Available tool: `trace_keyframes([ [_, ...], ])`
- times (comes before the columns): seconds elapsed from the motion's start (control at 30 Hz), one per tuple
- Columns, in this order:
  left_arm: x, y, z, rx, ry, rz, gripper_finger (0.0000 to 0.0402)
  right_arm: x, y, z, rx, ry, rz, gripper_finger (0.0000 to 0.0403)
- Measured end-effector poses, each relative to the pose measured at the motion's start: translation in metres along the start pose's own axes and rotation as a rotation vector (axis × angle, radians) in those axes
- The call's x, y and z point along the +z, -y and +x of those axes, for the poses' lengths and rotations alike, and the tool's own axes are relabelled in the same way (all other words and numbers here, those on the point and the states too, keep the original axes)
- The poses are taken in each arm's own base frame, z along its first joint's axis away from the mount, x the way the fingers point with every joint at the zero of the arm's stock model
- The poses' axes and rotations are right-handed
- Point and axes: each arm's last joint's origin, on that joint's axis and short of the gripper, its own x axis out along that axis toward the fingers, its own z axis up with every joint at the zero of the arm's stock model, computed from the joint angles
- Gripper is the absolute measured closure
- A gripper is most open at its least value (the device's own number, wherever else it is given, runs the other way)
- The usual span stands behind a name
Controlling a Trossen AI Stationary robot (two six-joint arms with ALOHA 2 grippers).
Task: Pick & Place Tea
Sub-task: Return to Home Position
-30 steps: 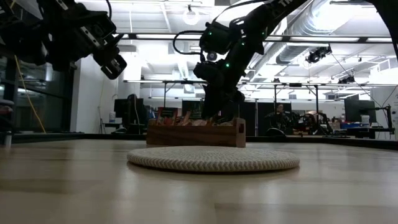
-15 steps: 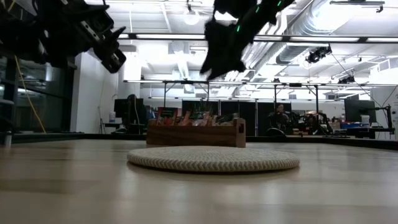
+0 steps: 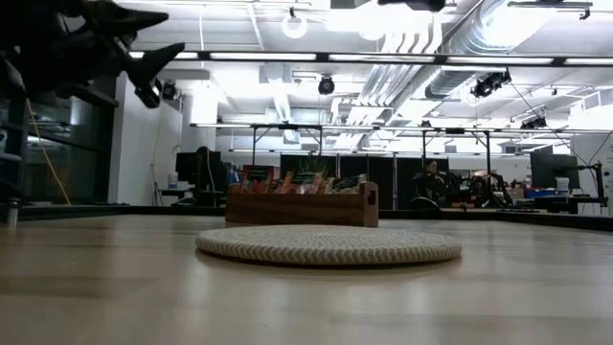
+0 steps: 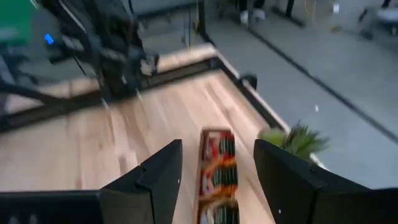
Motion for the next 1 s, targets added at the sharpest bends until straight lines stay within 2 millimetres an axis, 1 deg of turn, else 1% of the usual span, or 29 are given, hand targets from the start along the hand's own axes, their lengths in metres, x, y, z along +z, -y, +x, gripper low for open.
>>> trace_keyframes([
  [0.1,0.007,0.009,0.004,0.009,0.025,0.065,0.0204,0.002,-0.003,-0.026,0.027,0.115,0.008,0.0207],
  [0.17,0.008,0.012,0.008,0.025,0.030,0.097,0.0204,-0.009,-0.002,-0.037,0.068,0.224,0.030,0.0208],
  [0.23,0.005,0.015,0.008,0.043,0.027,0.122,0.0204,-0.031,0.002,-0.044,0.125,0.328,0.084,0.0208],
  [0.3,0.001,0.016,0.009,0.076,0.017,0.124,0.0204,-0.060,0.008,-0.046,0.167,0.400,0.150,0.0207],
  [0.37,-0.004,0.017,0.010,0.106,-0.017,0.116,0.0204,-0.090,0.013,-0.044,0.204,0.463,0.218,0.0206],
  [0.43,-0.010,0.017,0.011,0.133,-0.046,0.119,0.0204,-0.115,0.017,-0.041,0.242,0.520,0.267,0.0206],
  [0.53,-0.015,0.018,0.012,0.161,-0.073,0.130,0.0204,-0.149,0.024,-0.037,0.257,0.555,0.327,0.0206],
  [0.6,-0.019,0.017,0.011,0.208,-0.102,0.121,0.0204,-0.167,0.027,-0.035,0.263,0.557,0.353,0.0206],
  [0.67,-0.023,0.015,0.011,0.267,-0.113,0.120,0.0204,-0.176,0.028,-0.035,0.280,0.574,0.355,0.0206],
  [0.77,-0.022,0.014,0.011,0.348,-0.073,0.155,0.0204,-0.183,0.031,-0.039,0.276,0.608,0.344,0.0206],
  [0.83,-0.022,0.014,0.010,0.388,-0.059,0.181,0.0204,-0.187,0.032,-0.041,0.254,0.624,0.281,0.0206],
  [0.9,-0.023,0.014,0.010,0.396,-0.068,0.209,0.0204,-0.192,0.033,-0.043,0.259,0.635,0.223,0.0206],
  [1.0,-0.025,0.015,0.008,0.364,-0.115,0.248,0.0204,-0.198,0.035,-0.045,0.271,0.652,0.233,0.0205],
])
